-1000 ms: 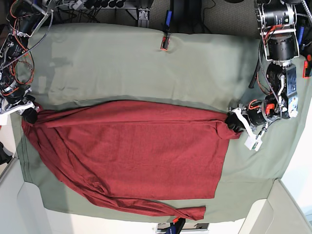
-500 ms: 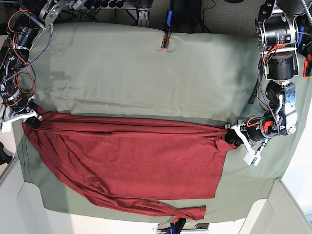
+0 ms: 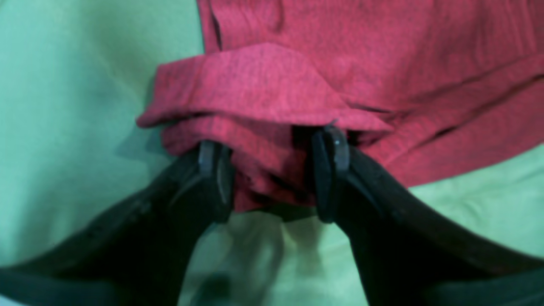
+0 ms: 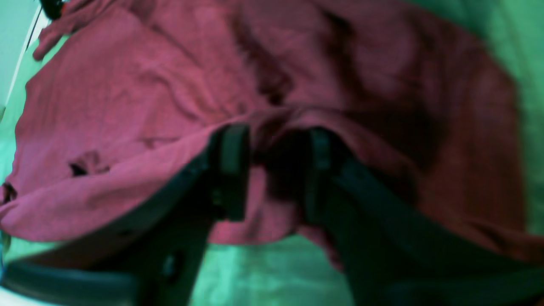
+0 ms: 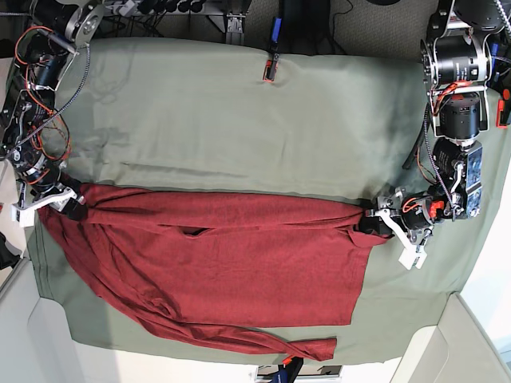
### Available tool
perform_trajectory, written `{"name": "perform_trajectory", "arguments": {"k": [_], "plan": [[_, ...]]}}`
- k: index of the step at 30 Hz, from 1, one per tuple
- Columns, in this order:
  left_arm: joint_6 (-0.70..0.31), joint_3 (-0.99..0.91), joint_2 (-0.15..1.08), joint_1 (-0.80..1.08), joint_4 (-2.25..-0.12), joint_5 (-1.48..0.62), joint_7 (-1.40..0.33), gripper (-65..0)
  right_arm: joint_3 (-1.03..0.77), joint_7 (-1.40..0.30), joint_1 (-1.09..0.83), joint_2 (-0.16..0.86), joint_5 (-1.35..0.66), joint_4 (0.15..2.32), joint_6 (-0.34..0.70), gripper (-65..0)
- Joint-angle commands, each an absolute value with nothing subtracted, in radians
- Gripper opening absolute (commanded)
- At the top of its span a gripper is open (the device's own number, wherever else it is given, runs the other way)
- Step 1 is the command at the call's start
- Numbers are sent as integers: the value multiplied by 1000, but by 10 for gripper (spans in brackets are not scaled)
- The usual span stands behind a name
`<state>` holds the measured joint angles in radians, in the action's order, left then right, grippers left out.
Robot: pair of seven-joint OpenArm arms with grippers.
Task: Fold the T-shirt properly
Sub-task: 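Fold the held edge further over the shirt body with both grippers, then release the shirt and move both grippers back to the folded edge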
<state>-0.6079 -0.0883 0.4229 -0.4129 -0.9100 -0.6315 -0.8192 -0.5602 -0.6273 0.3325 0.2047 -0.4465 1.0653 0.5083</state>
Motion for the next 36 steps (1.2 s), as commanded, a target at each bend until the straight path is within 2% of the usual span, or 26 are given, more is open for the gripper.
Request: {"name": "perform_trajectory", "arguments": {"k": [1, 4, 7, 11, 14, 17, 26, 36], "plan": [[-609, -90, 435, -443, -921, -657, -816, -336, -555, -594, 360, 221, -463, 1079, 509, -384], [-609, -90, 435, -463, -921, -673, -829, -336, -543, -595, 360, 221, -463, 1079, 509, -339], [-610, -90, 435, -485, -921, -684, -873, -336, -543, -635, 360, 223, -474, 1081, 509, -340], [-627, -96, 439, -510, -923, -796, -968, -336, -547, -687, 357, 238, -595, 1109, 529, -340], [-641, -121, 439, -516, -927, -817, -980, -328, -564, -705, 357, 238, -611, 1153, 529, -340], [-656, -134, 443, -515, -928, -846, -993, -293, -572, -760, 357, 238, -623, 1204, 529, -340], [-680, -146, 464, -539, -929, -936, -1016, -293, -572, -820, 339, 237, -732, 1304, 540, -340], [-698, -349, 554, -503, -929, -1328, -1251, -294, -572, -834, 159, 176, -767, 1415, 548, -340]]}}
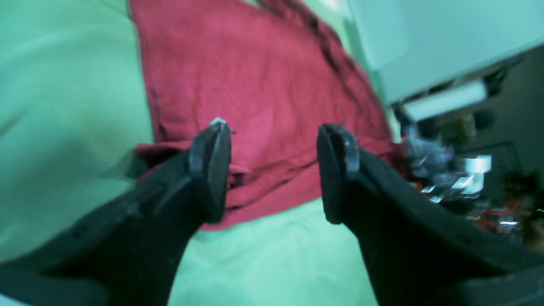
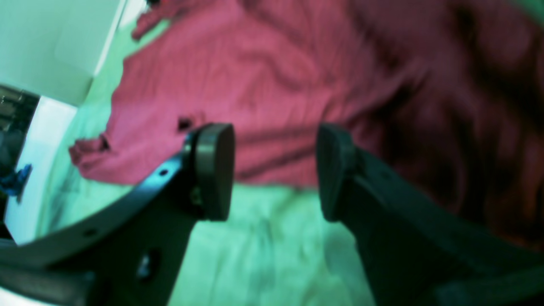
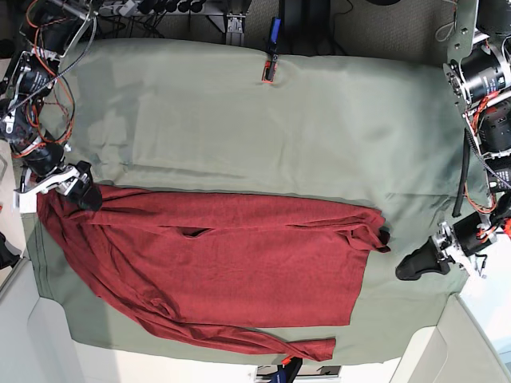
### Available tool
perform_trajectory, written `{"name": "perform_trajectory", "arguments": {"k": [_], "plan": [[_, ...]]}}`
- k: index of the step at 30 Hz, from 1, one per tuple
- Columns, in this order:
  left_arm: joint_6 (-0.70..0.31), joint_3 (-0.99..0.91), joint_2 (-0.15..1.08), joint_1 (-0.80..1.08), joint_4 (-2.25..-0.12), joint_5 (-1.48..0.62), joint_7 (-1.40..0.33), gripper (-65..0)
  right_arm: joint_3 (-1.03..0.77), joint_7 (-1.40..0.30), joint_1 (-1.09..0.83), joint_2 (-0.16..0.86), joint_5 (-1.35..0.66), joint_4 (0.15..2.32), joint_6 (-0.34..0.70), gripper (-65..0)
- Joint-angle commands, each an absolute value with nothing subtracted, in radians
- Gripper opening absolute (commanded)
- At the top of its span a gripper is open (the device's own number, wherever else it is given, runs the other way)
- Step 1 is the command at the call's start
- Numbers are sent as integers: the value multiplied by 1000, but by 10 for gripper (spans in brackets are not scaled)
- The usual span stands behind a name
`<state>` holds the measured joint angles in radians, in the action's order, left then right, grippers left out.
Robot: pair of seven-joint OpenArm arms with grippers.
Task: Fold the T-shirt properly
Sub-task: 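Release the shirt and move both grippers back to the folded edge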
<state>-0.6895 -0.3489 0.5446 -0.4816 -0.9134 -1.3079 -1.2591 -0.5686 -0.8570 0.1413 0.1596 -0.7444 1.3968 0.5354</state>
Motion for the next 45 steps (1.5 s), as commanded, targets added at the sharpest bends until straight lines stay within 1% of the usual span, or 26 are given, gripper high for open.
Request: {"name": "perform_trajectory", "arguments": {"k": [1, 5, 10, 16, 19, 23, 29, 33, 36, 40, 45], "plan": [[-698, -356, 564, -487, -929, -1355, -1270, -294, -572, -834, 134, 169, -767, 1433, 548, -340], [-698, -356, 571, -389, -929, -1388, -1278, -294, -573, -816, 68, 144, -767, 1489, 547, -340], [-698, -356, 550, -269, -929, -1449, -1293, -294, -583, -767, 58, 115, -716, 1481, 543, -340], [-698, -356, 492, -215, -929, -1484, -1325, -294, -596, -756, 55, 113, -688, 1452, 519, -340], [-698, -356, 466, -197, -929, -1484, -1325, -294, -627, -751, 63, 113, -687, 1452, 497, -340], [-698, -356, 460, -194, -929, -1484, -1325, -294, -664, -744, 74, 116, -633, 1451, 467, -340], [-698, -356, 451, -190, -930, -1484, -1326, -294, -673, -714, 75, 116, -606, 1423, 463, -340], [-698, -356, 442, -185, -930, -1484, -1328, -294, -673, -668, 77, 116, -574, 1373, 391, -340], [-698, -356, 444, -185, -930, -1484, -1328, -294, -675, -641, 78, 117, -559, 1356, 369, -340], [-698, -356, 443, -186, -930, -1484, -1328, -294, -690, -637, 98, 119, -552, 1355, 362, -340], [-698, -356, 444, -185, -961, -1483, -1328, -294, -733, -665, 171, 122, -549, 1355, 362, -340]]}}
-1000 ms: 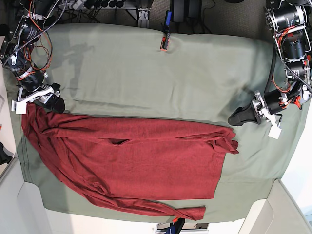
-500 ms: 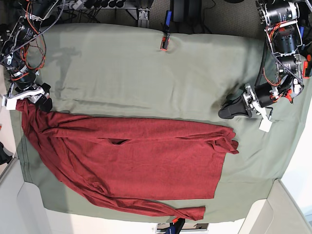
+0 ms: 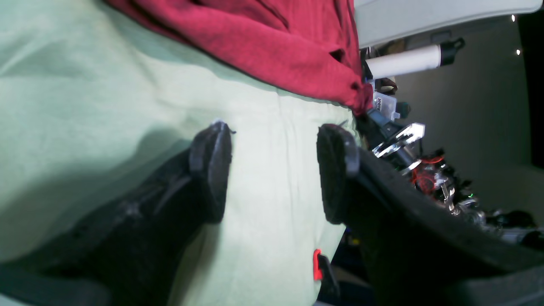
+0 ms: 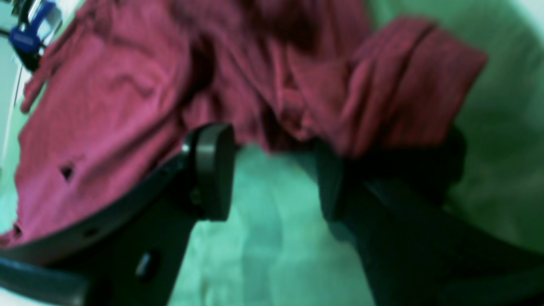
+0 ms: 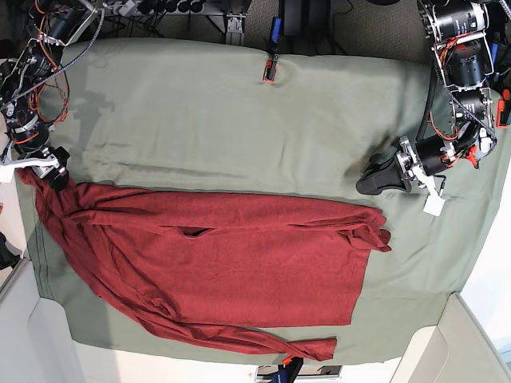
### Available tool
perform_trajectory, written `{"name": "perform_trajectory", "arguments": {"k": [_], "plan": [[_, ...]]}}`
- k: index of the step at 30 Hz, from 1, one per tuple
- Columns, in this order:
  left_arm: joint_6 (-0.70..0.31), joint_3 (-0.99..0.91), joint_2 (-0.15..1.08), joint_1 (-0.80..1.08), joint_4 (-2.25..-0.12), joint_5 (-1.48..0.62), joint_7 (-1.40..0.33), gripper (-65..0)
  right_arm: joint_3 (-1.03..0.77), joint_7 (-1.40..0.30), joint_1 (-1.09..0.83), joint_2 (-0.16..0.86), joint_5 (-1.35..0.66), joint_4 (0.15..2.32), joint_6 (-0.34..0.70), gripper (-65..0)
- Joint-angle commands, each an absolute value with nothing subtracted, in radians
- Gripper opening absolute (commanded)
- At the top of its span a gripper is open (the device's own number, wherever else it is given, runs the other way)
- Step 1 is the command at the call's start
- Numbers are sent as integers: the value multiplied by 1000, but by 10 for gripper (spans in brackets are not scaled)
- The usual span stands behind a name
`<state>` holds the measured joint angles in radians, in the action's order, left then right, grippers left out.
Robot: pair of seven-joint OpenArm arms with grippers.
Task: Fold the T-shirt properly
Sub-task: 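Release the shirt and move both grippers back to the folded edge, then grasp the folded edge again with both grippers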
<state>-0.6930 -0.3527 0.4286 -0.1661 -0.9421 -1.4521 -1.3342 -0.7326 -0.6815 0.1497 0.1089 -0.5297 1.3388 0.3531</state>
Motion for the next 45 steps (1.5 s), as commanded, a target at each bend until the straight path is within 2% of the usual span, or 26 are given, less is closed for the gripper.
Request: {"name": "perform_trajectory", "arguments": {"k": [1, 3, 6, 9, 18, 31, 35, 45], "plan": [[-698, -356, 443, -185, -974, -1483, -1327, -294, -733, -670, 181, 124, -546, 1354, 362, -340], [-698, -356, 443, -186, -994, -1451, -1287, -294, -733, -679, 201, 125, -540, 1346, 362, -340], [-698, -356, 439, -198, -994, -1293, -1177, -294, -733, -682, 216, 127, -542, 1317, 362, -340], [-698, -356, 432, -212, -994, -1219, -1151, -294, -733, -686, 215, 127, -542, 1303, 362, -340], [-698, -354, 425, -231, -994, -1122, -1069, -294, -733, -689, 208, 135, -544, 1301, 362, -340], [-690, -352, 340, -297, -994, -898, -952, -294, -733, -690, 207, 136, -540, 1301, 363, -340], [-654, -352, 332, -297, -994, -831, -915, -294, -733, -690, 207, 135, -542, 1301, 363, -340], [-646, -352, 325, -299, -993, -783, -828, -294, -727, -653, 208, 135, -524, 1301, 362, -340]]}}
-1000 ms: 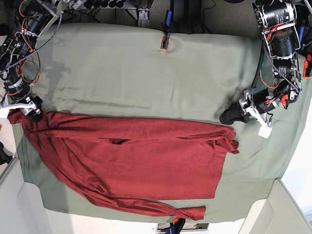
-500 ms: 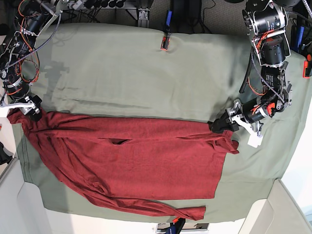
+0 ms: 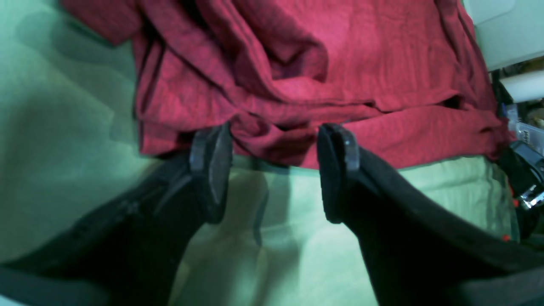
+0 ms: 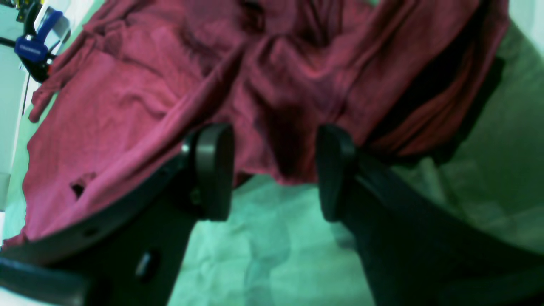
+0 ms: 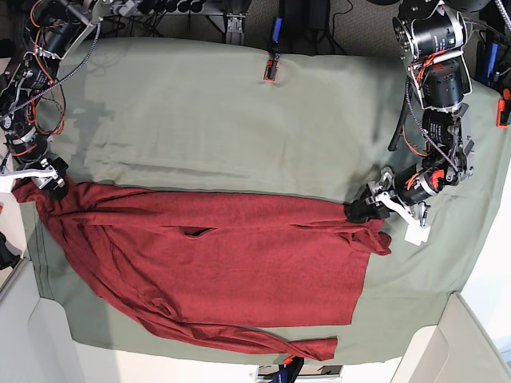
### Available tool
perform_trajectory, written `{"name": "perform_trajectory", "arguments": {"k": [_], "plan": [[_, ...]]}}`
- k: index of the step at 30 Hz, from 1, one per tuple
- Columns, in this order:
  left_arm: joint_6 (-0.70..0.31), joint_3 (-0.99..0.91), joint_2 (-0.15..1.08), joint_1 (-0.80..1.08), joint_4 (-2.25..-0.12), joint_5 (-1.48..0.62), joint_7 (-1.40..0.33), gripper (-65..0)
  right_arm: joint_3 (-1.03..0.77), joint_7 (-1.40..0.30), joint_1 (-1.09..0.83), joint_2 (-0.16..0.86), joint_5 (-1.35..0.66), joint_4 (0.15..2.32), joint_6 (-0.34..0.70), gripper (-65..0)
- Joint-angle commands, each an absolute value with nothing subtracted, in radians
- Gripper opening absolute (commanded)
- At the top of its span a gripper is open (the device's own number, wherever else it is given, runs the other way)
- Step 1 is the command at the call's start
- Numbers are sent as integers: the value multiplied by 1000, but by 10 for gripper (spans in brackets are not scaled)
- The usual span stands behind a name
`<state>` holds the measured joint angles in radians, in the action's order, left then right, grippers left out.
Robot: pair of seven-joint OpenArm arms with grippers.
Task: Fold the T-shirt properly
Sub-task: 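Grasp the folded edge again with both grippers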
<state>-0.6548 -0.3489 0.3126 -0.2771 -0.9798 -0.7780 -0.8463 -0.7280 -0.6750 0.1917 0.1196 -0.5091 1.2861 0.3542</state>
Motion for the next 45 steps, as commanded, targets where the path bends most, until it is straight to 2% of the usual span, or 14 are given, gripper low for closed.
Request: {"name": "perform_trajectory", "arguments": {"k": [1, 11, 18, 19, 23, 24, 27, 29, 31, 36, 37, 41, 45], "plan": [[-646, -352, 324, -302, -992, -783, -826, -294, -727, -648, 209, 135, -519, 1300, 362, -340], [-638, -352, 302, -386, -843, -747, -804, -294, -727, -642, 261, 135, -519, 1166, 363, -340], [-598, -352, 302, -388, -839, -678, -757, -296, -727, -628, 275, 135, -504, 1157, 363, -340], [-594, -352, 301, -388, -839, -667, -754, -311, -727, -627, 280, 135, -500, 1154, 363, -340], [-594, -352, 302, -388, -839, -622, -707, -535, -727, -609, 315, 136, -470, 1108, 362, -340], [-594, -352, 301, -388, -839, -617, -693, -563, -727, -597, 326, 135, -457, 1089, 362, -340], [-595, -352, 299, -388, -839, -605, -676, -587, -724, -562, 344, 136, -424, 1043, 362, -340], [-595, -352, 299, -387, -839, -600, -677, -647, -724, -546, 347, 135, -418, 1025, 362, -341], [-595, -352, 299, -385, -839, -585, -677, -650, -724, -545, 345, 135, -400, 1023, 362, -382], [-596, -352, 299, -385, -839, -579, -678, -650, -724, -545, 346, 135, -348, 1023, 366, -631], [-601, -352, 299, -385, -839, -579, -678, -650, -724, -545, 346, 135, -339, 1023, 380, -650], [-691, -352, 300, -385, -839, -612, -716, -650, -724, -550, 345, 136, -333, 1023, 455, -650], [-698, -352, 300, -384, -839, -720, -826, -650, -724, -599, 334, 138, -421, 1042, 502, -650]]}}
